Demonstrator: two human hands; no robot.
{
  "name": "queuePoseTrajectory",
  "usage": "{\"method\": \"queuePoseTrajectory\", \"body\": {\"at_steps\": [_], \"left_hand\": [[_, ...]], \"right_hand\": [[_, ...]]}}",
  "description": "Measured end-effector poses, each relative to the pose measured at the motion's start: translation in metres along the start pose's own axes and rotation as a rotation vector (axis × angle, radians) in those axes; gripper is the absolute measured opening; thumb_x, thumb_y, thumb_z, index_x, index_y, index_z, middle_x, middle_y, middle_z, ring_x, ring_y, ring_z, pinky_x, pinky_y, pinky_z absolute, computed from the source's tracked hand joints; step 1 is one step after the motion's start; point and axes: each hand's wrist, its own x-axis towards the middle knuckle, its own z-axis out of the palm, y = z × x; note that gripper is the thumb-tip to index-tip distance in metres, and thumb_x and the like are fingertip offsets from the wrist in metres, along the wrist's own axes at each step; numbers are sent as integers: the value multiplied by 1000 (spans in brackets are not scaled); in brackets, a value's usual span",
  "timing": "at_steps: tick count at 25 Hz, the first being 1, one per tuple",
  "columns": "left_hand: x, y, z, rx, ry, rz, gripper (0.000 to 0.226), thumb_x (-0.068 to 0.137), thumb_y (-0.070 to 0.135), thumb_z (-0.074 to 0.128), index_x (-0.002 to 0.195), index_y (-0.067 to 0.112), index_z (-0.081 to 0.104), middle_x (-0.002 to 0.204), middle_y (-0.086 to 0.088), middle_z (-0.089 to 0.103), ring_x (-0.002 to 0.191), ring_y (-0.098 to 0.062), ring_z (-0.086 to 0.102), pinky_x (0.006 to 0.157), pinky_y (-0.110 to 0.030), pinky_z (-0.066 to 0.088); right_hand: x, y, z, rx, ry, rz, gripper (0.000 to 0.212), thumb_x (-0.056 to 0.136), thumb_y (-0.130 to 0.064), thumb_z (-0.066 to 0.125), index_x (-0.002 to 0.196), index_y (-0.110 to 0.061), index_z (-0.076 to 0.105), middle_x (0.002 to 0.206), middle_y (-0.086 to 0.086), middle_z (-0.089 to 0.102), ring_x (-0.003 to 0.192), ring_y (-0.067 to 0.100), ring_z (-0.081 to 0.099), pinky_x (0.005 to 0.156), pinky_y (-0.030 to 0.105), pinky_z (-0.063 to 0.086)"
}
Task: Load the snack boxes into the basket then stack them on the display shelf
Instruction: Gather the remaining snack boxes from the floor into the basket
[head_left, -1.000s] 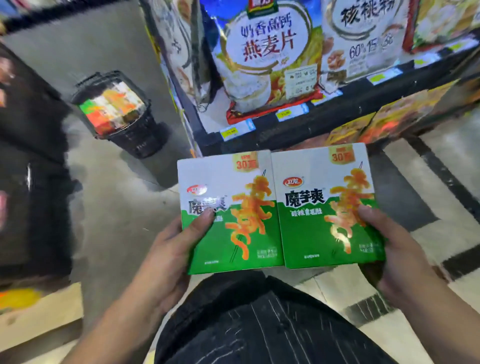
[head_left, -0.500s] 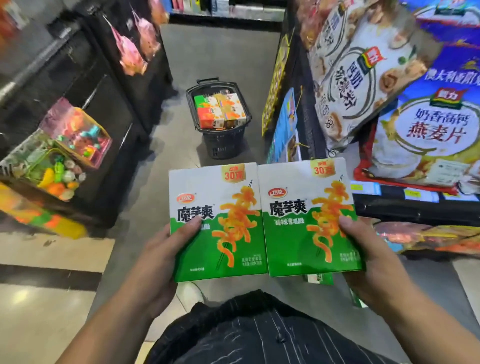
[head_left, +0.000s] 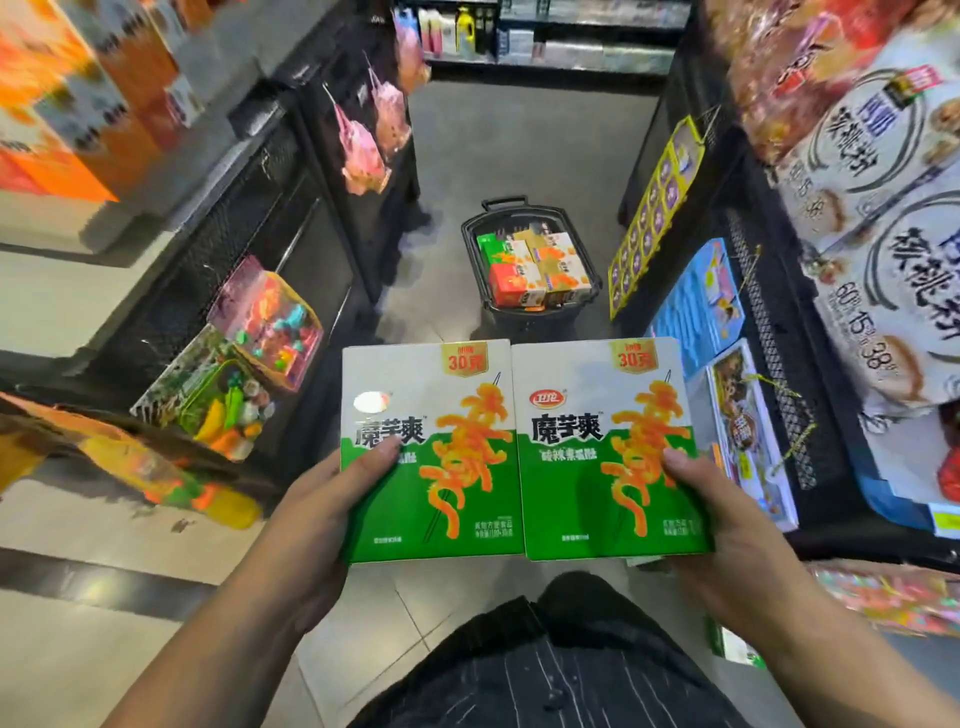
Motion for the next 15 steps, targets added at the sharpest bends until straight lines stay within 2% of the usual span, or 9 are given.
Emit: {"method": "queuePoseTrajectory", "body": {"at_steps": [2,4,6,8,11,15], "left_hand": [[29,14,-2,8,-3,9,41,75,30,64,112,13,65,102,-10,76,85,-23,74,77,-37,53],[61,29,1,2,9,17,45,73,30,66,115,14,63,104,-8,75,87,-22,74,79,-38,52],[102,49,5,11,8,20,47,73,30,68,117,14,62,108,-9,74,94,-25,72,88,-43,51],[143,71,11,19,13,28,46,75,29,69,118,15,62,110,-10,73,100,-31,70,94,-48,50],[209,116,25,36,36,61,45,77,27,75,117,12,62,110,-13,73,98,-33,70,88,-45,56],[288,171,48,4,81,74,29,78,23,67,104,11,68,105,-15,74,91,-31,71,88,-45,56]], "right_hand": [[29,-9,7,18,11,10,45,68,-20,71,111,-8,68,101,13,74,81,23,73,62,31,60],[64,-19,10,23,12,18,38,65,-28,75,99,-10,76,101,14,74,82,24,74,66,33,61],[106,-34,14,15,10,47,47,58,-32,81,99,-8,76,105,16,73,87,27,73,74,39,61],[153,-50,16,10,13,65,49,55,-32,81,97,-8,75,103,17,73,83,28,73,73,43,61],[227,-86,27,9,-49,118,72,21,-33,94,88,-11,79,102,16,73,83,28,73,68,37,61],[318,-143,41,-39,-93,180,91,20,-38,95,105,-11,75,109,15,72,89,29,72,69,39,61]]}}
